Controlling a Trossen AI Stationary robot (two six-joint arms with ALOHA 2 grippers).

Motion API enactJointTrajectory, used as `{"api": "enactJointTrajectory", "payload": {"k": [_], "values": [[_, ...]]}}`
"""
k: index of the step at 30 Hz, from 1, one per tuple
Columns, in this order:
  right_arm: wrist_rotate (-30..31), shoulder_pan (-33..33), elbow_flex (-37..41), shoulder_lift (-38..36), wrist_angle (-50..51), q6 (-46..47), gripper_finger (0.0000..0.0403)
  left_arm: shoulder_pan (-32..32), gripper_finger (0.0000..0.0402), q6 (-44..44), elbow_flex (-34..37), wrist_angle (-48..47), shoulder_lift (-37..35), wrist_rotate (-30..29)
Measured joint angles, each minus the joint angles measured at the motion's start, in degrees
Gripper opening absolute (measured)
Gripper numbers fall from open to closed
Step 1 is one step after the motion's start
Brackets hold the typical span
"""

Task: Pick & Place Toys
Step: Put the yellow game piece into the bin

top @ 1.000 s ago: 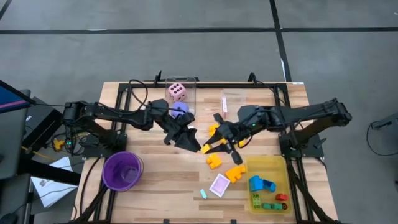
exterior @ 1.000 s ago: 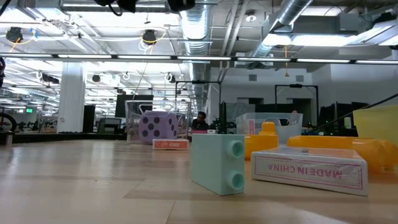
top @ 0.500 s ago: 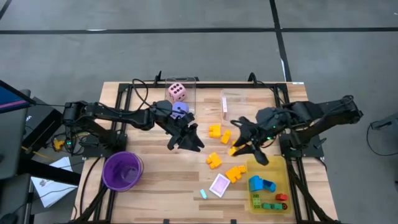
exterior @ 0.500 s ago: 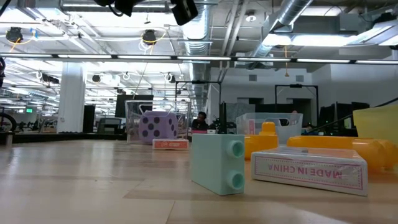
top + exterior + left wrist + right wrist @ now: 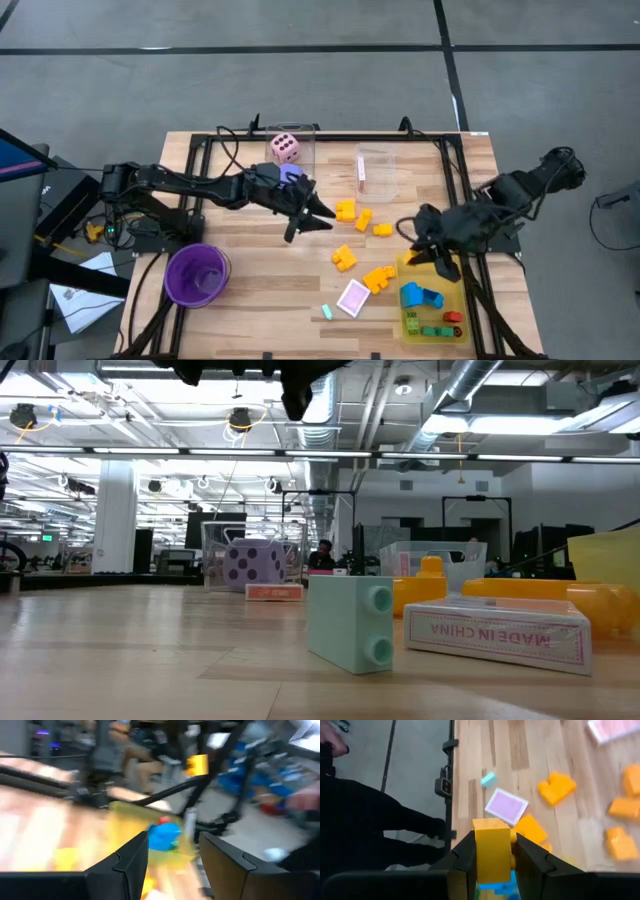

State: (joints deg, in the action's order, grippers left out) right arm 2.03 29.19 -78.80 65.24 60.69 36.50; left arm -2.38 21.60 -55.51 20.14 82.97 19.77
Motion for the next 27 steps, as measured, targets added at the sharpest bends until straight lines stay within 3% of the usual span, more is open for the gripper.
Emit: {"api": "enactJointTrajectory", "payload": {"k": [6, 12, 27], "values": [[6.88, 8.29, 6.0, -4.07, 0.65, 14.16, 0.0087, 0.16, 0.0173, -7.39, -0.17, -5.7, -3.91, -11.29], [11.63, 15.9, 10.94, -7.61, 1.11, 28.94, 0.0087, 0.16, 0.0173, -9.76, -0.09, -9.68, -8.85, -17.45], [11.8, 31.07, 19.05, -5.29, 1.16, 53.8, 0.0091, 0.16, 0.0173, -9.76, -0.04, -12.12, -10.61, -20.43]]}}
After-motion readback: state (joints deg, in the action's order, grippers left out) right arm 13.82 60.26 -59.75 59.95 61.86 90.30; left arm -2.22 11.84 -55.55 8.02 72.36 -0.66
